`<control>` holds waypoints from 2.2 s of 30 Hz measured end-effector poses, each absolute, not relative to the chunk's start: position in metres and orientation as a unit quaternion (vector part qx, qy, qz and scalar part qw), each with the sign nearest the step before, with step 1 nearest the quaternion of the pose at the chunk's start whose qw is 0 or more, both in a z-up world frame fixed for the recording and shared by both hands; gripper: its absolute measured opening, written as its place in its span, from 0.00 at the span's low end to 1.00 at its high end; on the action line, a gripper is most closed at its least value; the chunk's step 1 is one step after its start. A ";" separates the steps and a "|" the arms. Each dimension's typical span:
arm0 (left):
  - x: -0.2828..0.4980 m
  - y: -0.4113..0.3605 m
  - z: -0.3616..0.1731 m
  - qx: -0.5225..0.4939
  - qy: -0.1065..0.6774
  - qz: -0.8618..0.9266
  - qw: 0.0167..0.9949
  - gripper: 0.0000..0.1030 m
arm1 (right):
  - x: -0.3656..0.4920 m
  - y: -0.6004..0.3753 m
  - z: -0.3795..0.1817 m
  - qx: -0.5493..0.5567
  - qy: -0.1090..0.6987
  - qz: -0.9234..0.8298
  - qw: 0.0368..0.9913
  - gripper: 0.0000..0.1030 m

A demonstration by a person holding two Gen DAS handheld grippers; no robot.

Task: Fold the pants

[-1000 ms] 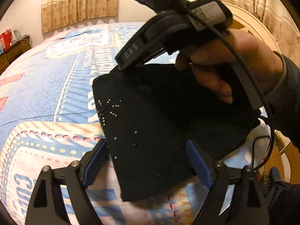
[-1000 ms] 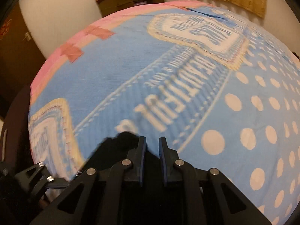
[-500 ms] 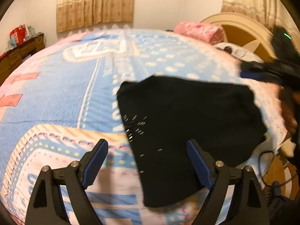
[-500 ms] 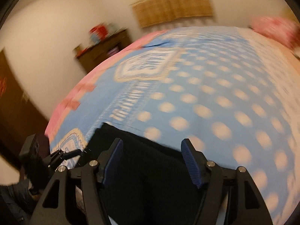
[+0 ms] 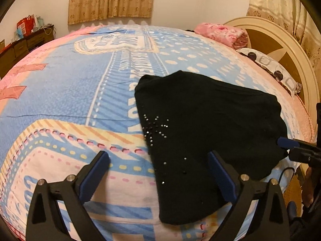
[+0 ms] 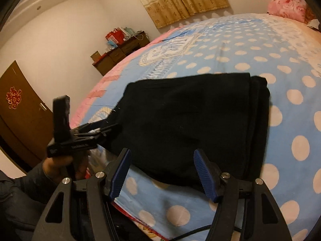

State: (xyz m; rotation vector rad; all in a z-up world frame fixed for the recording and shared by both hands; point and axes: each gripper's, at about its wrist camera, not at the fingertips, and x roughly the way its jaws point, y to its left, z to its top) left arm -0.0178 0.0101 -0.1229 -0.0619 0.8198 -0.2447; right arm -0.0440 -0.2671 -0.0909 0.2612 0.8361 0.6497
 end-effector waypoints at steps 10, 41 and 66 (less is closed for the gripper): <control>-0.018 0.009 -0.124 -0.026 0.396 -0.119 0.910 1.00 | -0.062 -0.267 -0.103 0.077 0.366 0.312 0.873 0.64; 0.017 0.001 -0.109 0.018 0.372 -0.083 0.924 1.00 | -0.015 -0.331 -0.094 0.118 0.361 0.170 0.909 0.64; 0.041 -0.007 -0.116 -0.021 0.420 -0.115 0.900 1.00 | 0.008 -0.350 -0.113 0.235 0.376 0.225 0.867 0.55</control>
